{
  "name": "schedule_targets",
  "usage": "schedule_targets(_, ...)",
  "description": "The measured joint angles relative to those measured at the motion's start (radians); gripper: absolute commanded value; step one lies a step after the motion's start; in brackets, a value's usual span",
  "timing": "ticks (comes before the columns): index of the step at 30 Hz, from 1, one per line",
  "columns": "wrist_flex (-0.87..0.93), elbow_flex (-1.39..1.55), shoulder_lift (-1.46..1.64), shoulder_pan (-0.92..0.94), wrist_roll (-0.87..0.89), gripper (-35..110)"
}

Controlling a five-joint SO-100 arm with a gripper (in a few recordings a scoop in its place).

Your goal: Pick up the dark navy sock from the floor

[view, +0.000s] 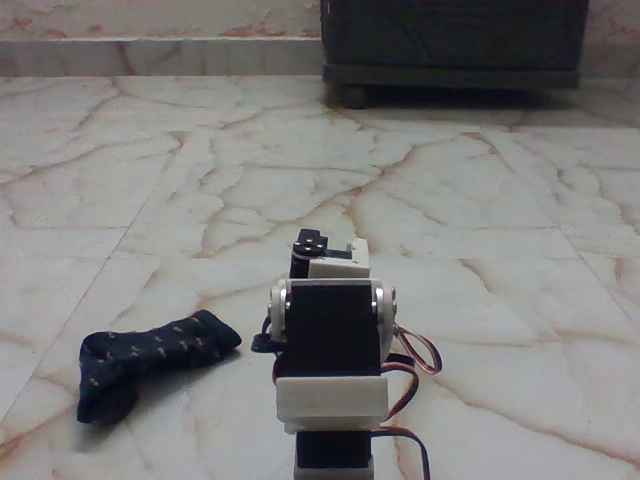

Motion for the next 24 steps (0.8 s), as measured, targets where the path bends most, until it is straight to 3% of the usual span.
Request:
schedule_targets(14,0.009,0.000,0.000,0.009,0.015,2)
schedule_targets(20,0.011,0.000,0.000,-0.009,0.201,2)
schedule_targets(24,0.103,0.000,0.000,-0.023,0.299,3)
